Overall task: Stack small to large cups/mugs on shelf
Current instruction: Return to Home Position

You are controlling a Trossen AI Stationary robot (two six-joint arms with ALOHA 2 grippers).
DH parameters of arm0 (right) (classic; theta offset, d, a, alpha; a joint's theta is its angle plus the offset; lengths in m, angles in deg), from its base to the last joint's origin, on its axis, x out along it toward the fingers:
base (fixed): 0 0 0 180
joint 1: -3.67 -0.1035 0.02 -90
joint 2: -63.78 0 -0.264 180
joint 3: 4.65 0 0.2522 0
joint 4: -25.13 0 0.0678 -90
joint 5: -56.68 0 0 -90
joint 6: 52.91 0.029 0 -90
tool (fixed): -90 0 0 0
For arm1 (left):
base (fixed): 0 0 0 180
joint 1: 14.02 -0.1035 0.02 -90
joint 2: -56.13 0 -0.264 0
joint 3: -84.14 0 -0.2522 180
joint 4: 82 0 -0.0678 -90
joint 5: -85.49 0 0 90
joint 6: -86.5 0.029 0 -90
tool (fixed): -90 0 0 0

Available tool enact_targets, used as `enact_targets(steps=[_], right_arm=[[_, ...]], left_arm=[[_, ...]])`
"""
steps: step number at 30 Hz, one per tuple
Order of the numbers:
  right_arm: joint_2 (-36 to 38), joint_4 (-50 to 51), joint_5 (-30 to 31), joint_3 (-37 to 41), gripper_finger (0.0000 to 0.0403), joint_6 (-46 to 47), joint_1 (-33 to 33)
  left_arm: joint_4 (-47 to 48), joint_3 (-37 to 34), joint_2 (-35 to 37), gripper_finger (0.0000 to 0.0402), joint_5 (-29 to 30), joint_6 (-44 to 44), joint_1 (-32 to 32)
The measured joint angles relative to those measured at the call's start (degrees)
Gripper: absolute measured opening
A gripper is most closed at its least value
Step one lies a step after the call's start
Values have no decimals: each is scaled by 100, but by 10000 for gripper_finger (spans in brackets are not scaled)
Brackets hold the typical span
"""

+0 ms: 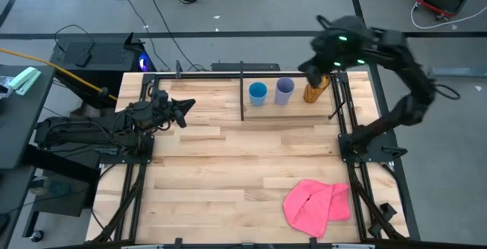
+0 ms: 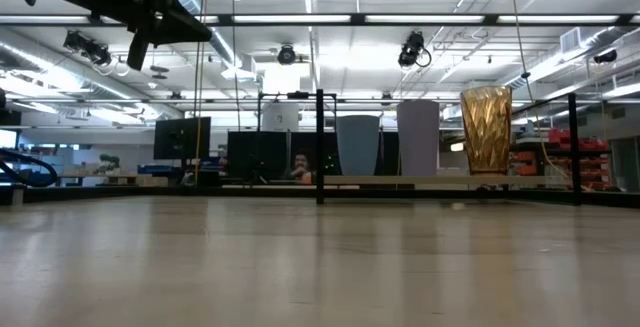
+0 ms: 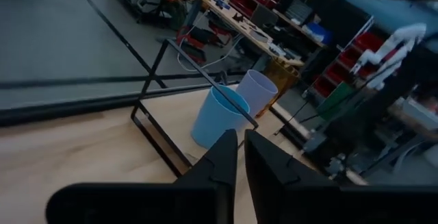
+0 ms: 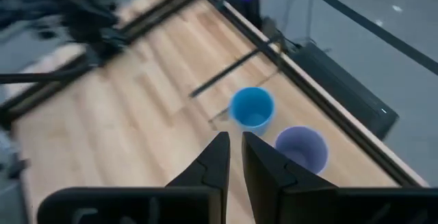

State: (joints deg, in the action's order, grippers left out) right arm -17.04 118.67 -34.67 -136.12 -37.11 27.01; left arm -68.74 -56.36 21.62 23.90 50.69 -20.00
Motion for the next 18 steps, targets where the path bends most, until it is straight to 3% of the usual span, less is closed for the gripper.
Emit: enact_targets(steps=[11, 18], right_arm=[[1324, 553, 8, -2, 48, 1343, -1801], [1590, 524, 717, 38, 48, 1923, -3015]], left_arm=[[4, 0, 0, 23, 0, -508, 58], [-4, 0, 0, 32, -212, -1595, 74]])
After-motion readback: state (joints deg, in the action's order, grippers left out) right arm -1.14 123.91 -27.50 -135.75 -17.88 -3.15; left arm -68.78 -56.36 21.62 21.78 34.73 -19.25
